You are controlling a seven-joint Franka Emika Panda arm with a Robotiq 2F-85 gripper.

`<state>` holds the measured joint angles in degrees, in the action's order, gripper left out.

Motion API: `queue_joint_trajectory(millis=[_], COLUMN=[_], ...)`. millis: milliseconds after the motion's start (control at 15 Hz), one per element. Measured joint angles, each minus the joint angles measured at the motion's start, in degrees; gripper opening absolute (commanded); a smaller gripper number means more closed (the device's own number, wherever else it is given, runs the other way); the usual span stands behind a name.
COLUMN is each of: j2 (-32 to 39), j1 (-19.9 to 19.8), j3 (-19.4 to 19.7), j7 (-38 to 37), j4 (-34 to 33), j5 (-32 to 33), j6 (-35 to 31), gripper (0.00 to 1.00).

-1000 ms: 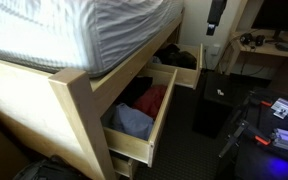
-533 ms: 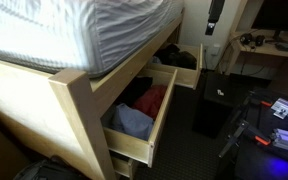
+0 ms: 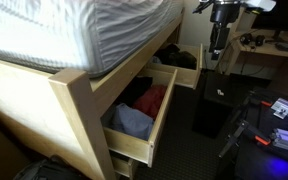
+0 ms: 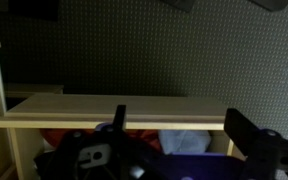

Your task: Pick up the orange cloth from the first drawer, put it in the second drawer on the right and close the second drawer.

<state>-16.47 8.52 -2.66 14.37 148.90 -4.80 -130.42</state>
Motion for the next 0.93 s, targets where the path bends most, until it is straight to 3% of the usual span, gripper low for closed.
queue_joint_trajectory(millis=[533, 933], j2=[8.11, 10.38], j1=[0.90, 0.85], j3=[-2.33, -2.67], j7=[-15.25, -16.90], j4=[-4.27, -5.40], j5=[-7.54, -6.83], j6=[-23.94, -25.32], gripper=[1.00, 1.00])
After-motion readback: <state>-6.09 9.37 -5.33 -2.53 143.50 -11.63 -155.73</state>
